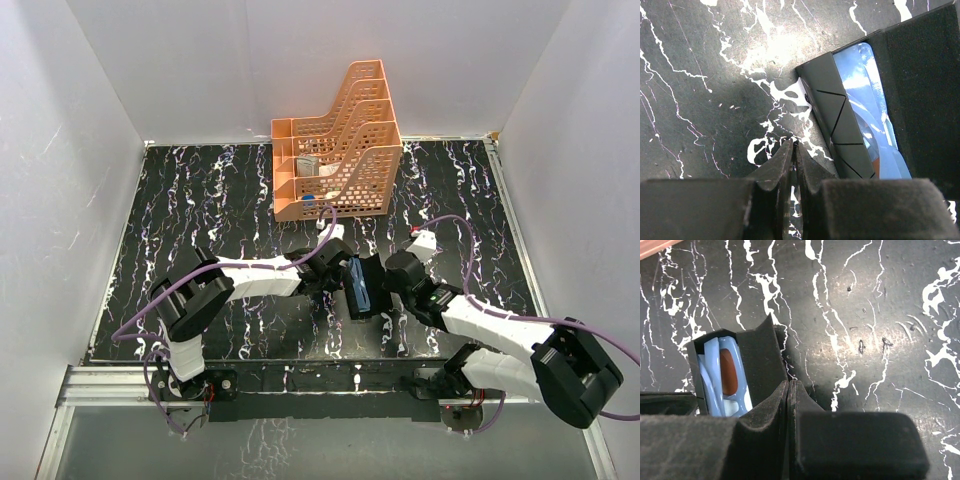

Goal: Organize the sunglasses
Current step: Close the sunglasses case at the center of the board.

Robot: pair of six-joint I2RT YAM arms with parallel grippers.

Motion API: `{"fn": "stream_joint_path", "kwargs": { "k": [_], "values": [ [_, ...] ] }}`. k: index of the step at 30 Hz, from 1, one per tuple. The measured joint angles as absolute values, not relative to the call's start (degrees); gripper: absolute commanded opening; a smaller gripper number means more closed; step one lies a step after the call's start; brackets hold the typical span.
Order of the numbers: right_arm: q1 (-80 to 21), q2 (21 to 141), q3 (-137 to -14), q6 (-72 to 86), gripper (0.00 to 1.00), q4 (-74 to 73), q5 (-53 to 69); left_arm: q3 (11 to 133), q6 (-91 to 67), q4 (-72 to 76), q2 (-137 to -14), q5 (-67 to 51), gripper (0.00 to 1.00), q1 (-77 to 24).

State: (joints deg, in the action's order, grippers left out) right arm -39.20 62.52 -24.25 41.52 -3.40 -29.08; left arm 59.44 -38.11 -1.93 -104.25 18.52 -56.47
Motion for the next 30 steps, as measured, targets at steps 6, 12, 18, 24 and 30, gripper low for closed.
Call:
{"fn": "stream_joint_path", "kwargs": {
  "k": [6,12,18,24,30],
  "values": [
    [-38.59,62.72,-23.81,42.19,0.00,-4.05,-29.87,59.37,-38.13,-1.78,-104.22,18.39,0.06,-56.55],
    [-38.11,64.42,-23.81,43.20,0.00,-4.60,-29.26,59.37,-38.13,-1.78,-104.22,18.37,0.06,-56.86],
    [-37.80,66.50,-23.79,43.83,0.00,-4.21,-26.98,59.37,-38.13,-1.78,-104.22,18.33,0.06,-57.25],
    [-37.69,66.96,-23.40,43.83,0.00,-2.26,-24.14,59.40,-38.13,-1.80,-104.22,18.22,0.06,-57.56],
    [-37.32,66.30,-22.24,43.94,0.00,-0.12,-21.80,59.59,-38.11,-2.39,-104.22,18.39,0.06,-57.56]
  ]
}}
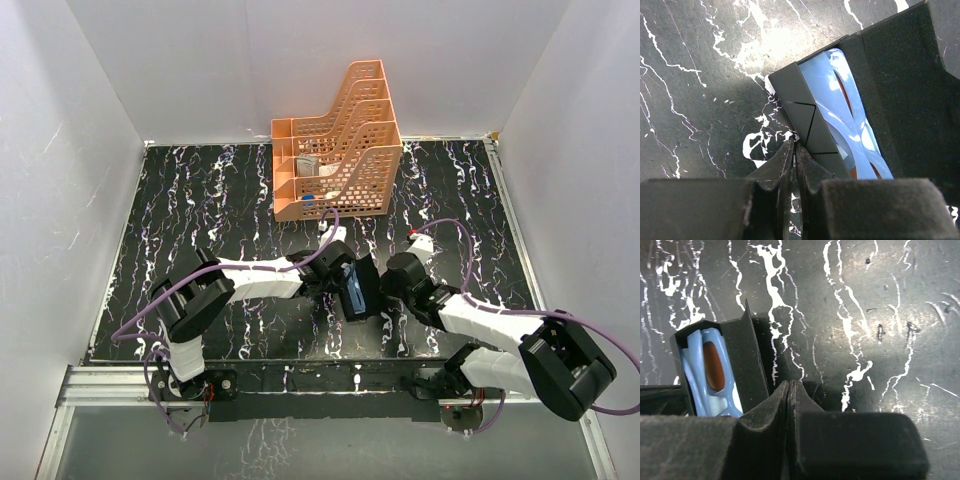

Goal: Organize the sunglasses
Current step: Close the sunglasses case at the center of the board.

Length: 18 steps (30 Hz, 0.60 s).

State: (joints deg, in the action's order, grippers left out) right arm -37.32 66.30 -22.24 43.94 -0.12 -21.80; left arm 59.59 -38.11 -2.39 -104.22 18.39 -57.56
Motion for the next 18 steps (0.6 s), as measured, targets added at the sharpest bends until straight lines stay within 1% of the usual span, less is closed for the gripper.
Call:
{"fn": "stream_joint_path", "kwargs": {
  "k": [4,10,18],
  "values": [
    [-37.21,64.73,-21.06,44.62,0.00,2.92,-18.76,59.64,-38.11,-2.57,-104.25,18.50,0.06,-57.56],
    [-37.91,64.34,-20.73,46.57,0.00,7.18,-10.63,59.94,-38.11,-2.59,-104.33,17.74,0.06,-58.15],
    [-37.93,65.73,-19.92,47.13,0.00,10.48,-7.51,60.01,-38.13,-2.61,-104.40,17.41,0.06,-58.30]
  ]
}}
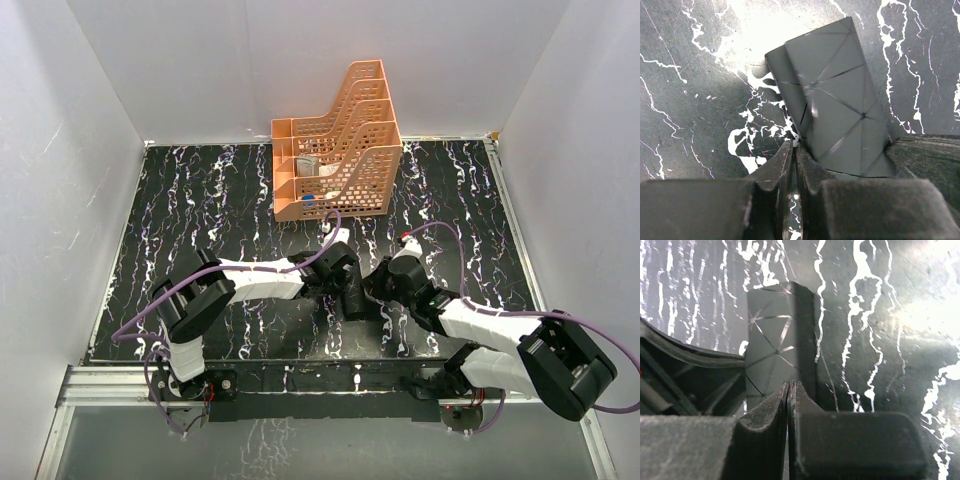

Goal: Organize the sunglasses
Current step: Close the sunglasses case at the center of the board.

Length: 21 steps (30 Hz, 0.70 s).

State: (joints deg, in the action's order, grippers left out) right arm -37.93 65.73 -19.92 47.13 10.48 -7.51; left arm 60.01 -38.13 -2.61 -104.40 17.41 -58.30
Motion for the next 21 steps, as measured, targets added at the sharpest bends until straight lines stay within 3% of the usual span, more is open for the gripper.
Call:
{"fn": "stream_joint_path", "kwargs": {
  "k": [21],
  "values": [
    [-37.93,66.46,-17.89,47.00,0.00,13.52,-7.14,60.01,-38.09,-3.64,-104.07,19.09,0.06,-58.48]
  ]
}}
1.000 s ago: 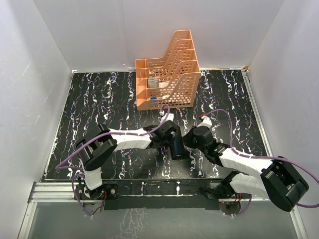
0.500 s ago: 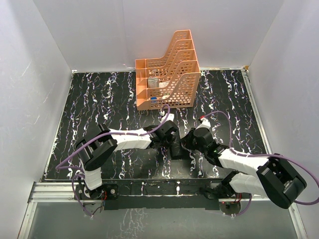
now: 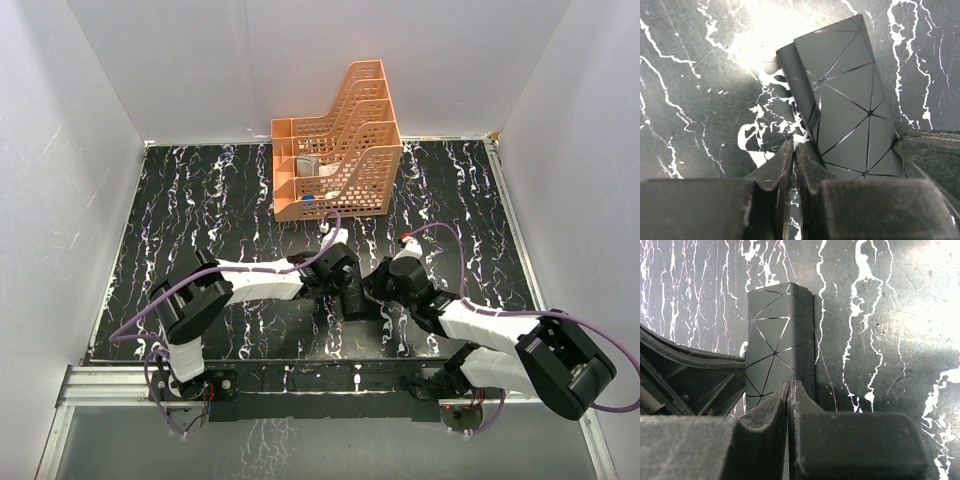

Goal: Organize the sunglasses
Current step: Close the sunglasses case at the center of the board.

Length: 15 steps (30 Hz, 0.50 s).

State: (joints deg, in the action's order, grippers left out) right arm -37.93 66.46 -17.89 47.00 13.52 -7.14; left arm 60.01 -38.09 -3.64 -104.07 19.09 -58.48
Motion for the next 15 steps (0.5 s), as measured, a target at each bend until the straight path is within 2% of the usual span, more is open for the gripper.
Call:
{"fn": "stream_joint_path", "kwargs": {
  "k": [15],
  "values": [
    [-39.07,67.20,-20.73,45.08,0.00,12.03,-3.75,56.07,-38.15,-6.76,-97.12,22.83,0.07,-56.29]
  ]
}}
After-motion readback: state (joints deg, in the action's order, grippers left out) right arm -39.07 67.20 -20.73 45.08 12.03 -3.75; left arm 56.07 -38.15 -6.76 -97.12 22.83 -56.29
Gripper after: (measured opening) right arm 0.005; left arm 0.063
